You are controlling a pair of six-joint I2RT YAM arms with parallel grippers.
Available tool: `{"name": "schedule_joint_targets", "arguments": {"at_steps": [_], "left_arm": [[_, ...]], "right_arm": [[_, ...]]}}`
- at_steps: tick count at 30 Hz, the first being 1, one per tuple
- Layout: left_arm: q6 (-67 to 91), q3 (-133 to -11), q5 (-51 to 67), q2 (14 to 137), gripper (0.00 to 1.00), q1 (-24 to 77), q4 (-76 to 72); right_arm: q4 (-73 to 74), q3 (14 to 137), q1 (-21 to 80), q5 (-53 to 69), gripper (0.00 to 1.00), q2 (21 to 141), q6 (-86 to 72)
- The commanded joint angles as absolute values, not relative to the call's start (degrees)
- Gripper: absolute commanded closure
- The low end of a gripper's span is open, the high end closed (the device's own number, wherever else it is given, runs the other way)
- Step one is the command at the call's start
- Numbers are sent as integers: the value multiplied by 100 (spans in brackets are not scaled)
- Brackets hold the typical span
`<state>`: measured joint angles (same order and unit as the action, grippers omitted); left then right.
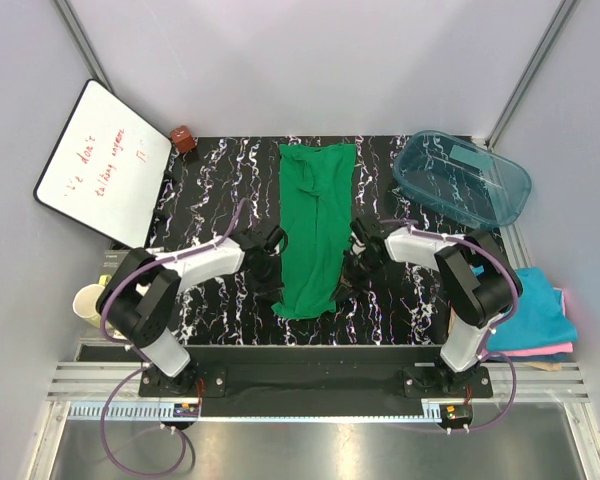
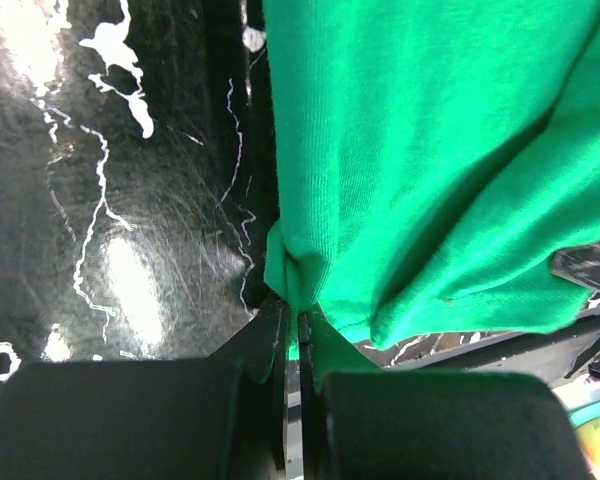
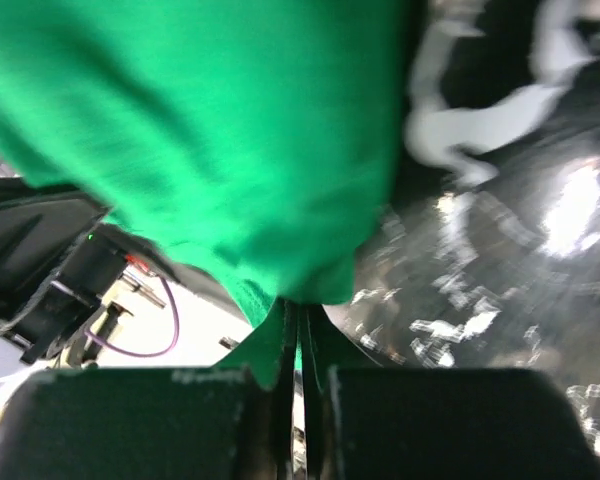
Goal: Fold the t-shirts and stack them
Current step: Grab the bottom of the folded rectangular tshirt with both arms, then fold the folded rectangular tshirt in 1/3 of the way
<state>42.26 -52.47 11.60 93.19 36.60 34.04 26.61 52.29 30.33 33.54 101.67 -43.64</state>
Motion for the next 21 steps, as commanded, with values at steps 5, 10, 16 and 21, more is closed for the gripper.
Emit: {"name": "schedule_joint_targets", "arguments": {"at_steps": [5,10,16,21], "left_arm": [[3920,-6178,941,8623,100,3612,4218],[3701,-7046,704,8656,100,3586,4684],[3533,-8005,571,9253,100,3393,4966],[3428,-8674,677,9790,100,3130,5071]], "right_arm": [[4279,6468,3059,2910,100,9528,-3788],[4658,7232,2997,2532,100,9501,-3560],[5062,8366,2664,2075,100,10089,-3068],[5220,9306,2277,1987,100,10791,-2778]]}}
